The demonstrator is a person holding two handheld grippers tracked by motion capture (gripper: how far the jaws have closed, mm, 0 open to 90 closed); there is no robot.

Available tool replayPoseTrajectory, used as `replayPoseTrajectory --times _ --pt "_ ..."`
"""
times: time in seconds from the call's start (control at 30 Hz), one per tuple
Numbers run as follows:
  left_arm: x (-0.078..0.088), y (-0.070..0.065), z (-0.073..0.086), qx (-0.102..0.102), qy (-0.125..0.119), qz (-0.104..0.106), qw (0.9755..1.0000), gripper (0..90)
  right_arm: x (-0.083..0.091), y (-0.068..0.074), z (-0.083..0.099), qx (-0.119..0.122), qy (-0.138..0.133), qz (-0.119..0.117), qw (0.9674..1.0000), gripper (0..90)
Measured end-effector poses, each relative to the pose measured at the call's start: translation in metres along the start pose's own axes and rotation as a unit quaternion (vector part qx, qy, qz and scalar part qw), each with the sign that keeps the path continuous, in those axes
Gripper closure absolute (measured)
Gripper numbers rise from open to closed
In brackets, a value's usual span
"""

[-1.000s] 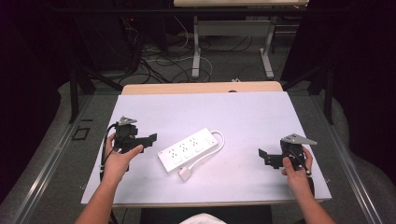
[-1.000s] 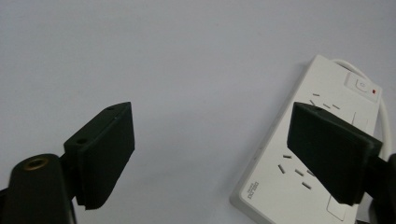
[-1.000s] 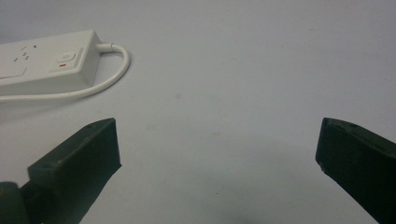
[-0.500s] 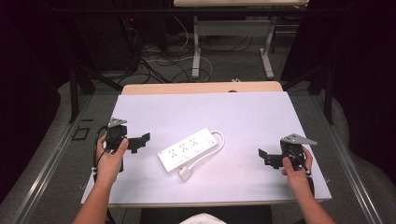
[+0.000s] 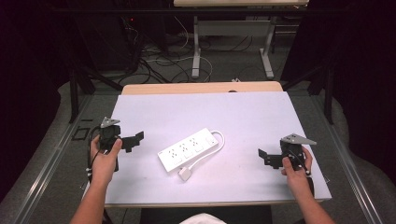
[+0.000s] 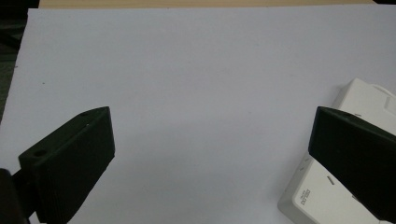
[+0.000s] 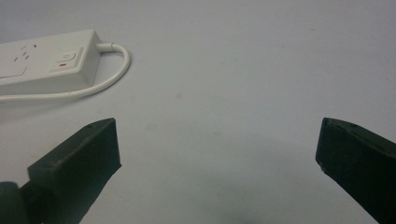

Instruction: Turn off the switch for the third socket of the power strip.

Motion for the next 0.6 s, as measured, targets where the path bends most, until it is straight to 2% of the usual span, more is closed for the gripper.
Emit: replayPoseTrajectory --times 0.23,0.6 --pt "-0.002 0.006 0.008 0.007 -0.005 -0.004 1.0000 0.2 0.000 0.000 0.000 0.001 0.000 0.000 1.0000 0.0" --pt "-0.005 0.018 0.028 0.016 -0.013 0.001 0.9998 0.2 0.000 0.000 0.000 0.002 0.001 0.000 1.0000 0.0"
Point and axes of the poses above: each handheld gripper's, and its own axes: x roughly backward along the jaws, z roughly out of its underside, y roughly to its left, the point moved 2 cm from there along -x, roughly forward along the jaws, and after that the axes turned 1 degree about z, right-handed, at the moved point
